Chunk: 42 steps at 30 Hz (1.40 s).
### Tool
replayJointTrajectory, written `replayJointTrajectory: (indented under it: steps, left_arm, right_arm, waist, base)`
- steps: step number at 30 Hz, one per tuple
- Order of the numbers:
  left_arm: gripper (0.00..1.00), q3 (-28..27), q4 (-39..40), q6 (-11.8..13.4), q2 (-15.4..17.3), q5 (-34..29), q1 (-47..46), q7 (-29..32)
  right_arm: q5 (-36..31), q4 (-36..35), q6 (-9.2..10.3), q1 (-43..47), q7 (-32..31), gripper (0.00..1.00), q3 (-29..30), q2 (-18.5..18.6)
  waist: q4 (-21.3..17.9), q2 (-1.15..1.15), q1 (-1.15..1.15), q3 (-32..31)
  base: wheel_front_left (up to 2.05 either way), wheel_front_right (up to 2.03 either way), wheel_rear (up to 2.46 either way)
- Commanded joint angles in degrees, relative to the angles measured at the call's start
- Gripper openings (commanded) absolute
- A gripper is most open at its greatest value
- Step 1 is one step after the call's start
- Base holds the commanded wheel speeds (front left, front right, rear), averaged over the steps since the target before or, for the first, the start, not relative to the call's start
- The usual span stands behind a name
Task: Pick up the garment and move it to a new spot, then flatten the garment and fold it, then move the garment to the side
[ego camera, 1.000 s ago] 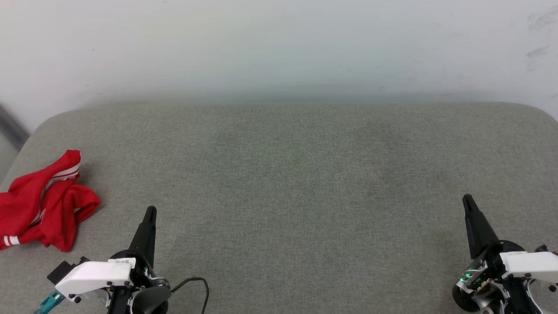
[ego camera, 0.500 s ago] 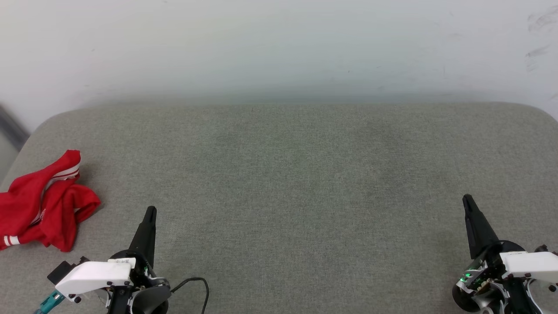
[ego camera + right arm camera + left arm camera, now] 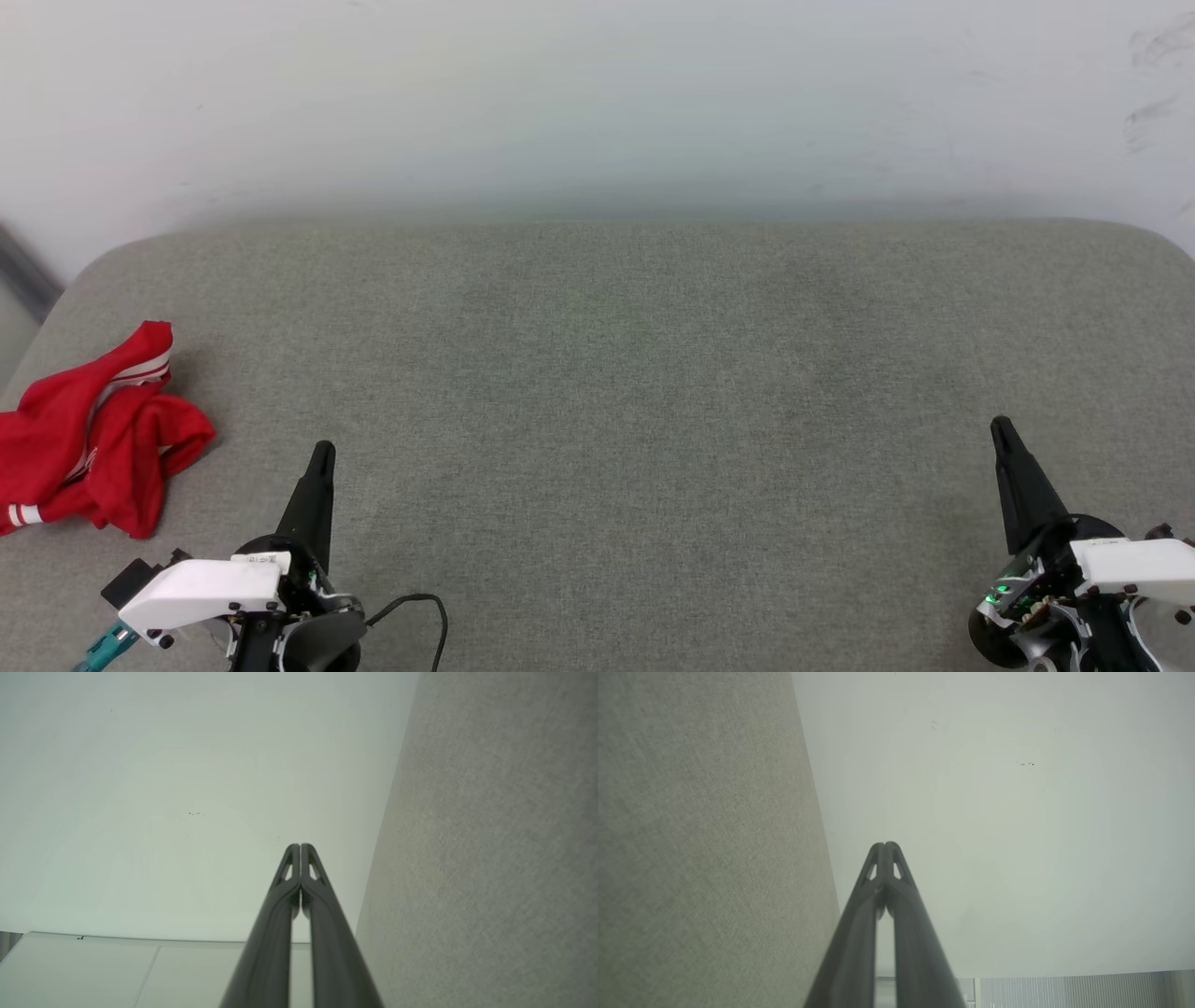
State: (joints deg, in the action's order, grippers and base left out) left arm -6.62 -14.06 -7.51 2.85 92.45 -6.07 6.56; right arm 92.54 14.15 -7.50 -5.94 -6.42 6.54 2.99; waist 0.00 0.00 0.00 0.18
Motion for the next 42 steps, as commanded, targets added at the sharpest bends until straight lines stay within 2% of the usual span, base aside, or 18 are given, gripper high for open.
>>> replayJointTrajectory:
  steps: [1,19,26,34,42]
  left_arm:
    - [1.00,0.0,0.0,0.0,0.0,0.0,0.0,0.0]
    - [1.00,5.8,2.9,0.0,0.0,-0.9,-0.5,-4.4]
    - [1.00,7.2,5.2,0.0,0.0,-5.1,-0.7,-6.1]
    - [1.00,8.3,7.0,0.0,0.0,-14.0,-0.7,-8.0]
    - [1.00,8.7,7.7,0.0,0.0,-25.4,-0.9,-9.6]
  right_arm:
    - [0.0,0.0,0.00,0.0,0.0,1.00,0.0,0.0]
    - [-1.7,-3.6,0.01,1.6,4.3,1.00,-2.0,0.0]
    - [-4.8,-5.3,0.01,1.9,6.1,1.00,-2.2,0.0]
    - [-13.9,-7.2,0.01,2.3,7.9,1.00,-1.7,0.0]
    - [-29.5,-8.8,0.01,2.7,9.6,1.00,-2.0,0.0]
  waist:
    - [0.0,0.00,0.00,0.0]
    - [0.0,0.00,0.00,0.1]
    - [-0.1,0.00,0.00,0.2]
    - [-0.1,0.00,0.00,0.3]
    - [-0.1,0.00,0.00,0.2]
  base:
    - [0.00,0.00,0.00]
    - [0.00,0.00,0.00]
    - [0.00,0.00,0.00]
    - [0.00,0.00,0.00]
    - [0.00,0.00,0.00]
